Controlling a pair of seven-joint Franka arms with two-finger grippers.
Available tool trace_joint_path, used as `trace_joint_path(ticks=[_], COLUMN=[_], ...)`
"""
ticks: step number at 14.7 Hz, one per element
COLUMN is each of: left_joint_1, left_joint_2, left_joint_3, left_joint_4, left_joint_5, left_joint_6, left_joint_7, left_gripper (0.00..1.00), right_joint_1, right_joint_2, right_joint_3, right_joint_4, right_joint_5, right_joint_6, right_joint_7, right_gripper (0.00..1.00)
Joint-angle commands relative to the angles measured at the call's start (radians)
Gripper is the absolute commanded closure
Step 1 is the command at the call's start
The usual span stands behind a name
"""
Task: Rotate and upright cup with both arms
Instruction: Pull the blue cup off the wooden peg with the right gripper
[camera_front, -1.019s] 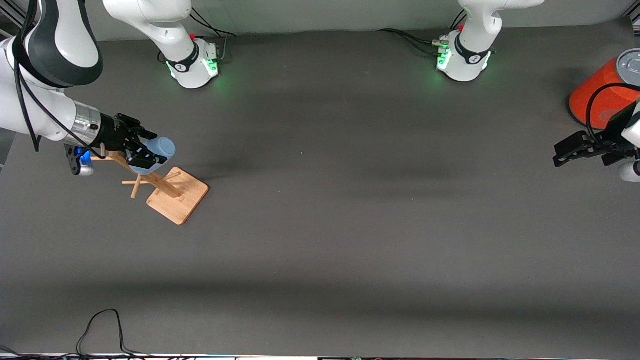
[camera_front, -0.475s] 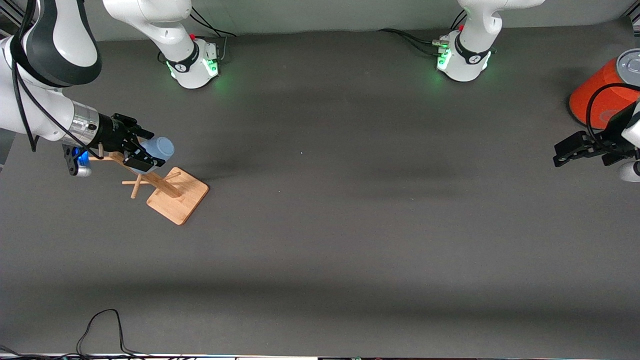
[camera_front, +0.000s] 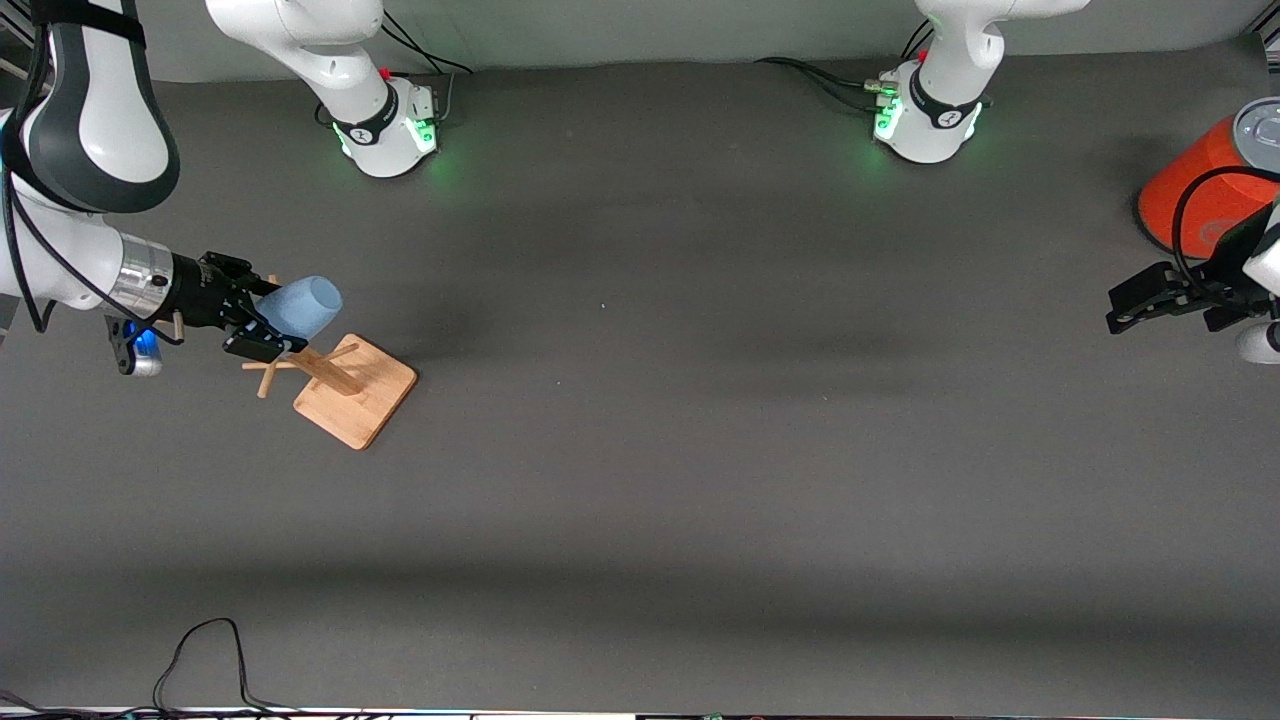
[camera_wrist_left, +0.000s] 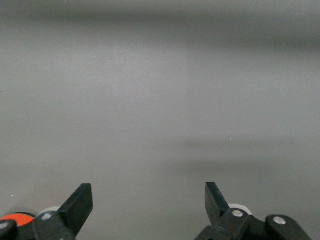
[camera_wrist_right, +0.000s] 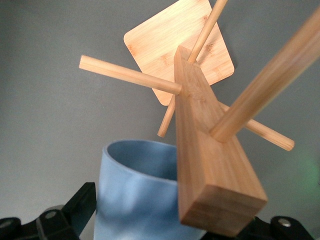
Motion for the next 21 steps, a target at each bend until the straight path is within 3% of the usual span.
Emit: trace_joint_path(ticks=[1, 4, 10, 21], left_joint_1=[0.002, 0.002, 0.002, 0.002], left_joint_2=[-0.018, -0.018, -0.018, -0.018], left_joint_3=[0.0, 0.0, 0.0, 0.0], left_joint_4=[-0.019, -0.019, -0.019, -0.019], left_joint_5=[0.002, 0.002, 0.002, 0.002], left_joint_6=[0.003, 0.002, 0.003, 0.003], left_joint_7=[0.008, 0.008, 0.008, 0.008], left_gripper=[0.0, 0.0, 0.0, 0.0], right_joint_1=[0.006, 0.008, 0.009, 0.021], right_joint_2=[0.006, 0.006, 0.002, -0.01], right_joint_3=[0.001, 0.002, 0.002, 0.01], right_joint_4=[0.015, 0.013, 0.018, 0.047], right_joint_5=[-0.006, -0.005, 0.002, 0.02], right_joint_6=[0.011, 0.013, 0.004, -0.055], right_joint_7=[-0.014, -0.014, -0.009, 0.049], right_gripper=[0.0, 0.0, 0.35, 0.38])
